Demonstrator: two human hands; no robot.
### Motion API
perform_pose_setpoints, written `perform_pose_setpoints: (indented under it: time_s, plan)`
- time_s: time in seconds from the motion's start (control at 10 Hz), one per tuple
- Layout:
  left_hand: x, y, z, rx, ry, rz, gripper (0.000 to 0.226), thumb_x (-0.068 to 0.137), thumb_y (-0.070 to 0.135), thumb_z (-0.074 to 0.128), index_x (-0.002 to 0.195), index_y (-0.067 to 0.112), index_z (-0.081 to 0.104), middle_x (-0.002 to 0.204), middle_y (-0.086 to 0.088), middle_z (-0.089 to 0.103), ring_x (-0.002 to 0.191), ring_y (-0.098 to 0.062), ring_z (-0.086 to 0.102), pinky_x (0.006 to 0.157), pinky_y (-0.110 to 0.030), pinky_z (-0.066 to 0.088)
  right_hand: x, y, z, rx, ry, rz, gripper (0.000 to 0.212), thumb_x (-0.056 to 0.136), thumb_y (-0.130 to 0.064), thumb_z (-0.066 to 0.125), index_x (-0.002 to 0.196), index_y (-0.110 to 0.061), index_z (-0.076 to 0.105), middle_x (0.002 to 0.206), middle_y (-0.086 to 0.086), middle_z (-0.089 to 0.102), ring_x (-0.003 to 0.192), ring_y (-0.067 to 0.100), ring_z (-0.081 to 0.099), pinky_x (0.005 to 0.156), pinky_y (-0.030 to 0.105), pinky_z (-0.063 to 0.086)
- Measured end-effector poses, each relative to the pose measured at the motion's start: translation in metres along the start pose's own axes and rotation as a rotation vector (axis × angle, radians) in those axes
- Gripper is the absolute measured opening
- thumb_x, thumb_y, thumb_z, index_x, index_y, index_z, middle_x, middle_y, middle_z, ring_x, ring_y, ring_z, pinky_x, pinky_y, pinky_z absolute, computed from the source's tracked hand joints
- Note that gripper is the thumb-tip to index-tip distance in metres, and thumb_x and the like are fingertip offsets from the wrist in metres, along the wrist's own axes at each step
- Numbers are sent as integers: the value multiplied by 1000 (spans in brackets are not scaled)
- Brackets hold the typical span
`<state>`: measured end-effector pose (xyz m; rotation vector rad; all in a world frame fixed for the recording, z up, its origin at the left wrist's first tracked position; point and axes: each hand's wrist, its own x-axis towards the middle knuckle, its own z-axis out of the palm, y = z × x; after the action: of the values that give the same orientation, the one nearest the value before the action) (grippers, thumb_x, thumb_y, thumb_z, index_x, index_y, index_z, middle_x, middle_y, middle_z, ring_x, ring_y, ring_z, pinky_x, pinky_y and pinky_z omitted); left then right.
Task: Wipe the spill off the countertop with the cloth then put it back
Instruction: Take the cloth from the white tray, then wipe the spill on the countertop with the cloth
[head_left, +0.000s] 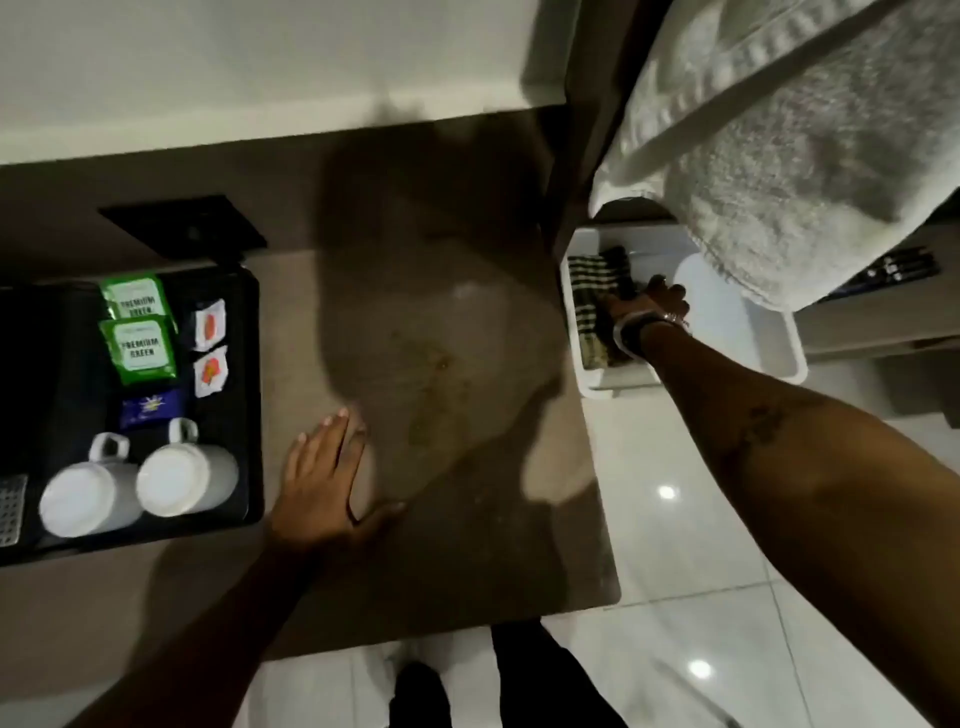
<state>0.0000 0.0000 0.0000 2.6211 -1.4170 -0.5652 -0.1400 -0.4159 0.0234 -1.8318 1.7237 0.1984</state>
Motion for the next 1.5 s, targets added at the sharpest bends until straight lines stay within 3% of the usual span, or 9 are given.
perform_pose_setpoints:
  time_s: [0.2, 0.4, 0.6, 0.9, 1.0, 1.1, 1.2, 1.3, 1.5]
  plan:
    - [1, -1, 5, 111, 11, 15, 106, 85, 84, 41, 155, 5, 35, 163, -25, 29, 145, -47, 34, 118, -64, 26, 17, -13, 0, 195, -224, 137, 68, 87, -34, 64, 145, -8, 41, 149, 12, 45, 135, 31, 47, 98, 32, 42]
    - [-2, -1, 4, 111, 17, 17, 107, 84, 85, 42, 155, 6, 35, 164, -24, 27, 147, -45, 31, 119, -63, 22, 131, 31, 43, 289, -290, -3, 40, 70, -47, 72, 101, -28, 54, 125, 6, 54, 114, 23, 53, 108, 43, 44]
    - [-4, 0, -4, -61, 5, 38, 106, 84, 88, 37, 159, 14, 25, 167, -19, 21, 150, -42, 24, 121, -64, 17, -35, -8, -42, 509, -146, 34, 9, 95, -15, 59, 97, -11, 67, 85, 1, 67, 67, 11, 63, 44, 13, 49]
    - [-17, -1, -15, -95, 23, 90, 96, 84, 75, 47, 157, 13, 36, 165, -16, 28, 149, -38, 27, 122, -54, 16, -225, 15, 27, -383, 81, -328, 74, 77, -47, 67, 143, -32, 38, 127, 17, 48, 100, 41, 65, 84, 47, 56]
    - [-28, -9, -20, -119, -19, 183, 96, 81, 74, 46, 154, 11, 39, 163, -20, 31, 148, -42, 29, 122, -54, 14, -277, 22, 98, -460, 18, -391, 71, 66, -46, 63, 134, -44, 46, 142, 8, 43, 108, 31, 65, 88, 43, 58]
    - [-49, -29, -20, -37, -37, 352, 94, 80, 72, 51, 148, 7, 46, 160, -24, 36, 145, -43, 37, 119, -53, 18, -306, 17, 123, -265, 59, -277, 45, 78, -53, 56, 111, -24, 64, 127, 11, 47, 99, 34, 62, 83, 42, 56]
    - [-67, -52, -10, 26, -31, 515, 89, 84, 70, 57, 148, 9, 46, 162, -21, 34, 147, -38, 36, 121, -51, 20, -303, 24, 126, -309, 310, -381, 66, 78, -65, 50, 124, -20, 62, 138, 14, 50, 122, 34, 49, 98, 45, 43]
    - [-72, -64, -2, 56, 4, 588, 88, 85, 70, 57, 149, 12, 46, 162, -17, 34, 148, -34, 34, 122, -50, 20, -282, 41, 130, -366, 193, -509, 91, 79, -75, 41, 156, -29, 23, 167, 3, 13, 152, 28, 14, 120, 52, 9]
    - [-69, -66, 7, 20, 25, 627, 88, 85, 69, 57, 156, 21, 35, 166, -12, 28, 152, -33, 24, 124, -47, 10, -268, 58, 151, -477, 175, -643, 94, 84, -80, 32, 159, -29, 7, 169, 3, 1, 155, 24, -2, 124, 52, 0]
